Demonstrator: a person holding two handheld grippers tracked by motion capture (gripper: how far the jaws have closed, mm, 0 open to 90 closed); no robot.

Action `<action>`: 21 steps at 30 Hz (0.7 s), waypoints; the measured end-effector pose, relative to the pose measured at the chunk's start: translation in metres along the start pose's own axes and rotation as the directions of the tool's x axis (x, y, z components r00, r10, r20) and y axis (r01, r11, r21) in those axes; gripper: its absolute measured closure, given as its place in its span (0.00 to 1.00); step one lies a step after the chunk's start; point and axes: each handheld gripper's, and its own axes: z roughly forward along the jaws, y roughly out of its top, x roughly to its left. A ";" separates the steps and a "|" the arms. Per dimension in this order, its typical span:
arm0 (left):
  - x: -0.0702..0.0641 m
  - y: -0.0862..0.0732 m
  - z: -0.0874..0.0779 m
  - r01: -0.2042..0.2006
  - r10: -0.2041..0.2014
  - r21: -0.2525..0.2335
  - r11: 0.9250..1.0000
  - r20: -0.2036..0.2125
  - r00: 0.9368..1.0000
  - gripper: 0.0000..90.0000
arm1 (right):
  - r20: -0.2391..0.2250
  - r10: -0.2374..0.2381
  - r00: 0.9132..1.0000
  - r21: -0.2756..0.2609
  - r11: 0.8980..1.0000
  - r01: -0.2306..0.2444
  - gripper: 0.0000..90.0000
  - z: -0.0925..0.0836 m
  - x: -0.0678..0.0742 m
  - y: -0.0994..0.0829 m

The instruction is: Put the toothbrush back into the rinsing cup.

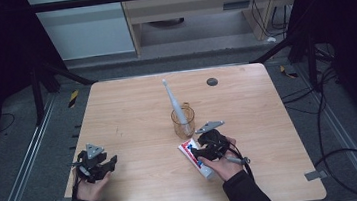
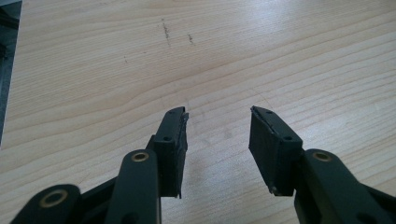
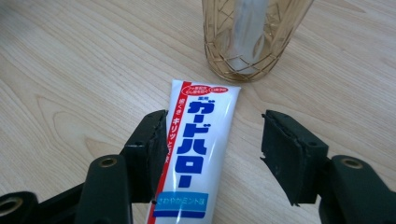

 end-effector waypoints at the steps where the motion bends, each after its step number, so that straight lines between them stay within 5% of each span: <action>1: 0.000 0.000 0.000 0.000 0.000 0.000 1.000 0.001 1.000 0.62 | 0.000 -0.001 1.000 0.002 1.000 0.001 0.45 0.002 0.001 0.001; 21: -0.001 0.000 0.000 -0.008 0.008 -0.004 1.000 0.008 1.000 0.62 | 0.021 -0.017 1.000 0.047 0.999 0.016 0.42 0.028 0.011 0.004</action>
